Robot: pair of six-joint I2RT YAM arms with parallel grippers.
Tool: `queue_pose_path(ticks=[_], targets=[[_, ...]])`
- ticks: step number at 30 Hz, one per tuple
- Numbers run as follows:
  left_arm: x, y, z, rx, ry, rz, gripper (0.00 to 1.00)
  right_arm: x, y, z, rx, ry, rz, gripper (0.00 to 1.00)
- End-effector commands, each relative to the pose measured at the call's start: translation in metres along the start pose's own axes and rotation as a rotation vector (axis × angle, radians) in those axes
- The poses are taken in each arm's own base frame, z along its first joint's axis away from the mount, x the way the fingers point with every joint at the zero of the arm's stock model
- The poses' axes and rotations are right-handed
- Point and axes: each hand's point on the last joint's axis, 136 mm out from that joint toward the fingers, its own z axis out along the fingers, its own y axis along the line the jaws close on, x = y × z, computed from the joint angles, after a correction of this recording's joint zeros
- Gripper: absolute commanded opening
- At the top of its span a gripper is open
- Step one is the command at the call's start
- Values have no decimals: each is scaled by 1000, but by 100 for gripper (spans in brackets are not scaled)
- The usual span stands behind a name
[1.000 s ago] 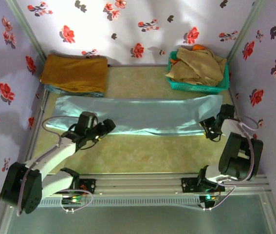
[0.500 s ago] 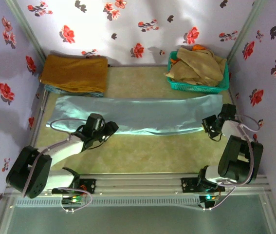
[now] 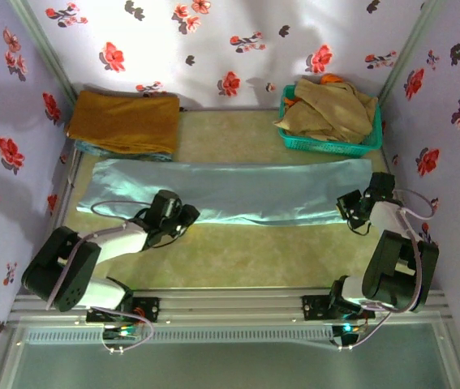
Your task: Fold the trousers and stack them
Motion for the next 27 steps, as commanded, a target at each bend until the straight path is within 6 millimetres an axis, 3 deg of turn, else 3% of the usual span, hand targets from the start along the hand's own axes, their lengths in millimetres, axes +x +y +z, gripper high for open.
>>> queue_pose_path(ticks=[1, 5, 9, 12, 16, 20, 23, 27], targets=[[4, 4, -11, -8, -23, -15, 46, 2, 0, -4, -5, -6, -25, 0], [4, 16, -27, -26, -73, -33, 57, 1, 0, -3, -11, -11, -26, 0], [-2, 7, -31, -6, -108, -43, 63, 1, 2, -1, -15, -7, -20, 0], [-3, -3, -23, 7, -99, -63, 63, -2, 5, -3, -20, -14, -21, 0], [9, 6, -8, 30, -87, -148, 59, -5, 8, -9, -18, -36, -30, 0], [4, 10, -5, 41, -139, -167, 57, -5, 10, -10, -24, -40, -37, 0], [-6, 11, -5, 29, -195, -156, 35, -5, 11, -10, -31, -36, -37, 0], [-19, 8, -11, 8, -257, -119, 18, -6, 11, -13, -24, -43, -51, 0]])
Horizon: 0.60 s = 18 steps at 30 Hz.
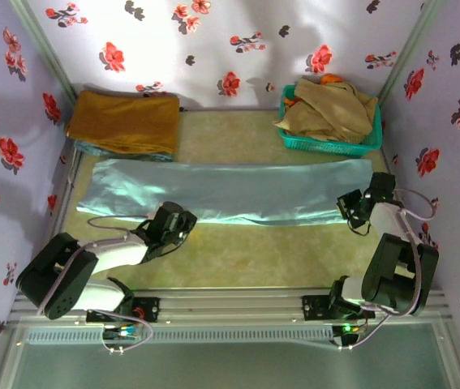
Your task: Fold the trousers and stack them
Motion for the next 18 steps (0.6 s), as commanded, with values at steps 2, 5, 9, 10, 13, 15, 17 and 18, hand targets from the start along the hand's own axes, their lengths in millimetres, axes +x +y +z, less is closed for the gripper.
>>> queue_pose_path(ticks=[2, 5, 9, 10, 13, 15, 17, 18], targets=[[-22, -12, -4, -1, -116, 48, 9, -5, 8, -10, -7, -34, -41, 0], [-25, -17, -6, 2, -122, 61, 0, -5, 8, -10, -9, -31, -43, 0], [-27, -26, -14, 15, -120, 85, 0, -5, 9, -12, -15, -36, -45, 0], [-28, -29, -17, 27, -124, 92, 0, -5, 11, -13, -18, -38, -48, 0], [-34, -41, -29, 51, -132, 118, 0, -5, 14, -18, -29, -43, -52, 0], [-36, -55, -36, 75, -120, 151, 0, -5, 18, -23, -39, -48, -57, 0], [-35, -64, -42, 84, -99, 182, 0, -4, 18, -25, -43, -51, -61, 0], [-35, -67, -43, 91, -83, 187, 0, -4, 19, -26, -44, -50, -62, 0]])
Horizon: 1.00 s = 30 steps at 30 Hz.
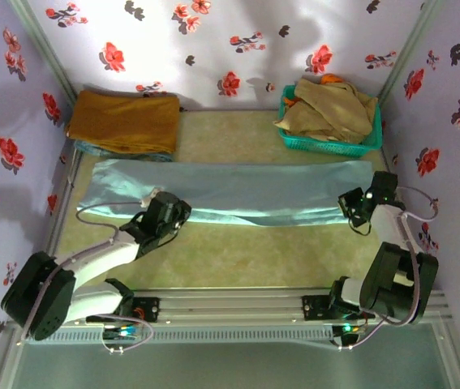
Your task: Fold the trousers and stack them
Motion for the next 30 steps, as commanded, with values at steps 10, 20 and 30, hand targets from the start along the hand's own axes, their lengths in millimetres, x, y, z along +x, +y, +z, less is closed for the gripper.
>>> queue_pose_path(ticks=[10, 20, 30], targets=[[11, -2, -3, 21, 151, 100, 0, 0, -12, -6, 39, -12, -30, 0], [16, 14, -23, 64, 254, 119, 0, -22, -16, -5, 41, -54, 33, 0], [35, 38, -36, 63, 410, 136, 0, -19, -33, 9, 83, -35, 55, 0]])
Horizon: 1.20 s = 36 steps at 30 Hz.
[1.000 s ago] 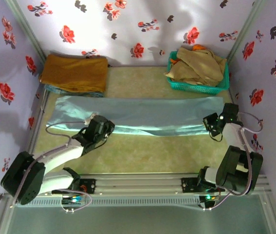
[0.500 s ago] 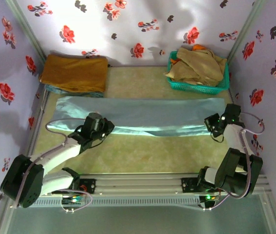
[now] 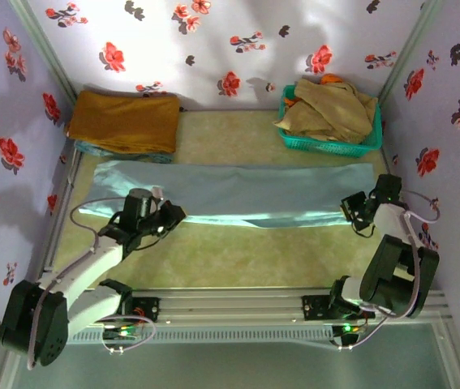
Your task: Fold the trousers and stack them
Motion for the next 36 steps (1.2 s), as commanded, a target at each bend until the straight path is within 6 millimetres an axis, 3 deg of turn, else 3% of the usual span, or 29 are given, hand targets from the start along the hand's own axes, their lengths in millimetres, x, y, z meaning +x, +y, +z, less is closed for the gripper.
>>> queue_pose_path(ticks=[1, 3, 4, 5, 7, 8, 9, 11, 15, 18, 21, 24, 28, 31, 36], targets=[[23, 26, -2, -50, 91, 13, 0, -17, -12, 3, 40, -80, 8, 0], [30, 35, -5, -86, 120, 20, 0, -18, -19, 5, 73, -81, 10, 2], [35, 40, -6, -104, 144, 27, 10, -18, -22, 5, 89, -81, 12, 8], [39, 46, -7, -129, 162, 22, 24, -18, -26, 6, 106, -77, 19, 16], [45, 59, -12, -186, 181, 16, 67, -16, -31, 4, 132, -70, 26, 38], [45, 61, -14, -198, 179, 13, 83, -15, -30, 2, 131, -68, 26, 43], [43, 59, -18, -193, 171, 16, 86, -15, -27, -4, 124, -80, 20, 46], [32, 45, -25, -175, 133, 32, 87, -15, -19, -17, 104, -113, 7, 48], [-2, 3, -31, -136, 55, 96, 86, -3, 17, -40, 46, -180, -103, 52], [-28, -21, -12, -89, 13, 111, 84, 0, 29, -41, 80, -206, -150, 52], [-49, -33, 14, -48, -14, 85, 81, -18, 13, -36, 134, -227, -76, 55], [-67, -30, 38, -53, -36, 75, 80, -43, -14, -38, 173, -262, 27, 61], [-85, -1, 61, -122, -67, 4, 79, -70, -44, -43, 158, -315, 187, 71], [-89, 20, 66, -144, -94, -37, 77, -85, -56, -41, 118, -313, 283, 71], [-87, 44, 66, -202, -65, -48, 76, -95, -59, -24, 58, -266, 366, 68]])
